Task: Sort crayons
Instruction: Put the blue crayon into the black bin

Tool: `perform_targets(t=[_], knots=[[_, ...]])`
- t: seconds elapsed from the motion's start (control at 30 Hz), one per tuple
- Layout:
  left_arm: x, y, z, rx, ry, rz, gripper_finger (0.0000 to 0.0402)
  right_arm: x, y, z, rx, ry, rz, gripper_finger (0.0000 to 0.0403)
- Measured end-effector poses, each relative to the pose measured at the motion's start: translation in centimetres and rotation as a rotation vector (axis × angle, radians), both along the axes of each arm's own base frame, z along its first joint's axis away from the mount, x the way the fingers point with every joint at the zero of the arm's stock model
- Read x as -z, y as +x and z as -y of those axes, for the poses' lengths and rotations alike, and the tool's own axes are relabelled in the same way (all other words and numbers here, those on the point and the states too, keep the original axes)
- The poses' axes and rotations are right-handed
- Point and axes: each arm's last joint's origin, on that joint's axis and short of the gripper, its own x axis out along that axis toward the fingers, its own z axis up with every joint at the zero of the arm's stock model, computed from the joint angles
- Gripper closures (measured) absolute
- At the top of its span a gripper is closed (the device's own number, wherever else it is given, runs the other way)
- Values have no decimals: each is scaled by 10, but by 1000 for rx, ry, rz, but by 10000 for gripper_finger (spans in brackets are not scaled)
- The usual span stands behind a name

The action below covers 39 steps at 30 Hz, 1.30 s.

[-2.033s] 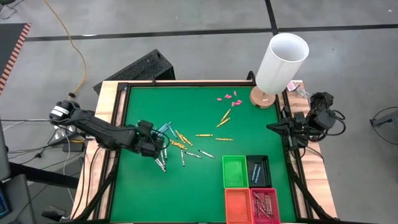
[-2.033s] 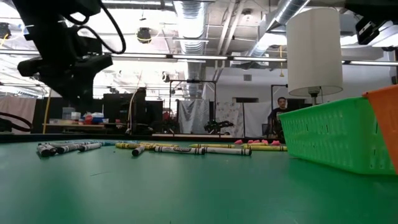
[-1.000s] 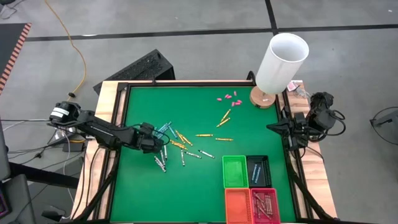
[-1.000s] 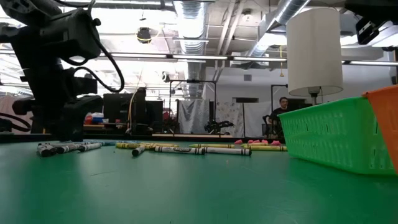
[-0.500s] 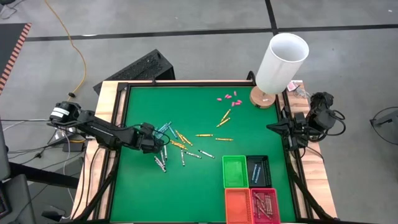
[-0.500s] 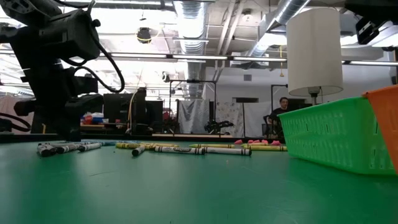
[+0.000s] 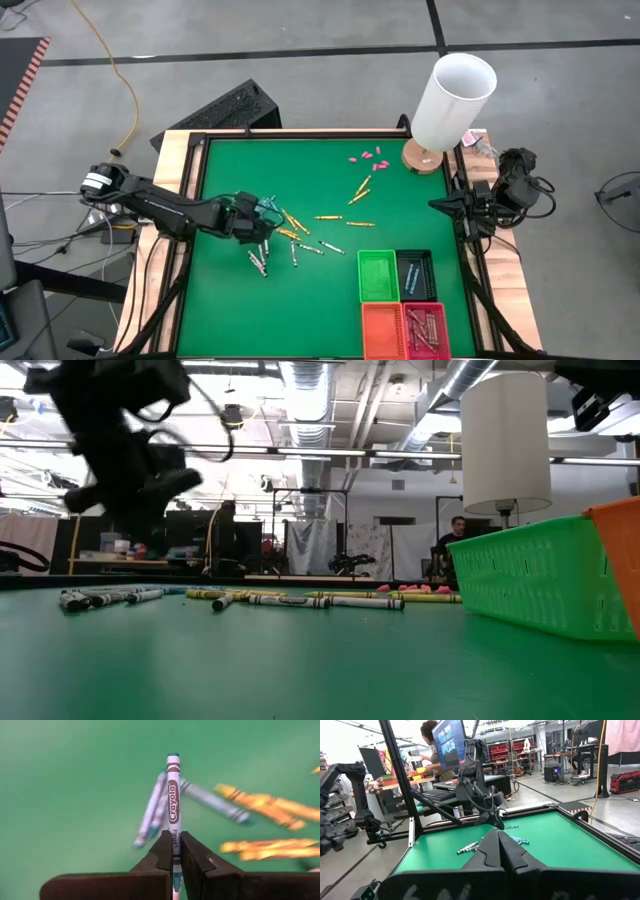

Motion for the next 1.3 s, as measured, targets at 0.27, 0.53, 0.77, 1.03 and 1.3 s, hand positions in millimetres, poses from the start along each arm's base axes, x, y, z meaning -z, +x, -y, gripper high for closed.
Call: perform_targets(t=[0.27,0.53,0.77,1.03,1.3], knots=[[-59,43,12,168,148,302,401,0,0,0,0,1,0,403],[-96,74,27,312,294,677,401,0,0,0,0,0,0,403],[-81,115,41,408,308,742,401,0,0,0,0,2,0,403],[-73,196,65,638,365,702,401,0,0,0,4,11,-1,403],[-75,271,86,905,469,746,401,0,0,0,4,27,1,403]])
